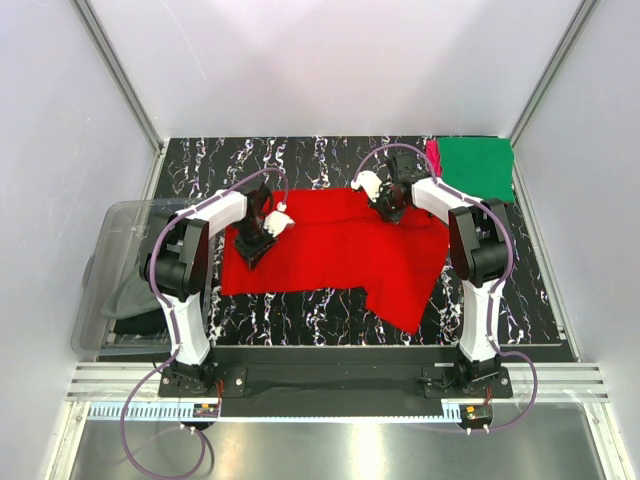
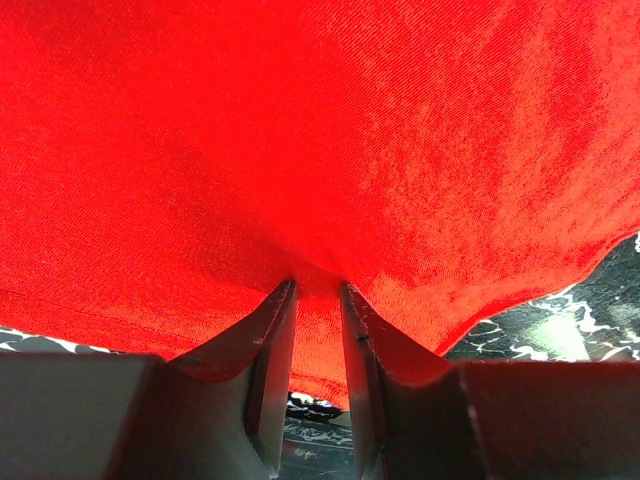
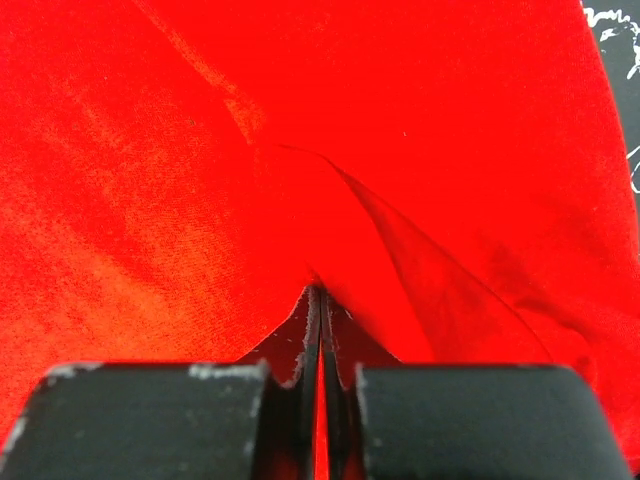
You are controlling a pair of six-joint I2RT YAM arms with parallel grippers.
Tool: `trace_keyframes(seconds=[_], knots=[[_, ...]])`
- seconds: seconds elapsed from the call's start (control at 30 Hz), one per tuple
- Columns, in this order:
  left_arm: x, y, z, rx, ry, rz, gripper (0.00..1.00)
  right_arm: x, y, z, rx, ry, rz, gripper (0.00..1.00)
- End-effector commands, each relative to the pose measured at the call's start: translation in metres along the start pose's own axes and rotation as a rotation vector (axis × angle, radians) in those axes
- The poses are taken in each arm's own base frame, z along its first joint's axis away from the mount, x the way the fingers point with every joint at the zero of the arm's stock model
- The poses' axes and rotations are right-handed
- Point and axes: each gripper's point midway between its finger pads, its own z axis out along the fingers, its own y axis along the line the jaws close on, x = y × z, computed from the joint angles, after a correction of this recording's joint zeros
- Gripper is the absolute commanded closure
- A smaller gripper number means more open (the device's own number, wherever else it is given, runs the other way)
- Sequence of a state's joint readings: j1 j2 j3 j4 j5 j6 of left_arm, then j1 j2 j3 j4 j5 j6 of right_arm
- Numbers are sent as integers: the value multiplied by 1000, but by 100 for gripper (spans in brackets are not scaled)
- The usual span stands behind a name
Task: Fold and stack the t-shirts
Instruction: Fold the tshirt
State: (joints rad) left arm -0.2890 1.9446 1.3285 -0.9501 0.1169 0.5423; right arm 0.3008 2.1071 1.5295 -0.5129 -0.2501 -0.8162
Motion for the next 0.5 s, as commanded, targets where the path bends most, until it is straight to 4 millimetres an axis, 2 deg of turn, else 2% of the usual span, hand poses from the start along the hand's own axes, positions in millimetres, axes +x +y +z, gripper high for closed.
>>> trace_keyframes(seconds=[0.0,0.07,0.1,0.3,0.47], knots=[[-12,2,-2,7,-40,-5,70,-12,-15,-10,57,-22,-7,99],[-11,2,-2,7,-40,-3,70,-15,-16,-18,72,-29,-3,99],[-11,3,-2,5,-41,0,70,-20,-18,-29,86,-42,2,99],[-12,2,-1,11,-43,1,71,-31,-1,-60,55,-65,4,100],[-15,2,-1,15,-52,-4,71,-27,14,-66,20,-51,27,100]])
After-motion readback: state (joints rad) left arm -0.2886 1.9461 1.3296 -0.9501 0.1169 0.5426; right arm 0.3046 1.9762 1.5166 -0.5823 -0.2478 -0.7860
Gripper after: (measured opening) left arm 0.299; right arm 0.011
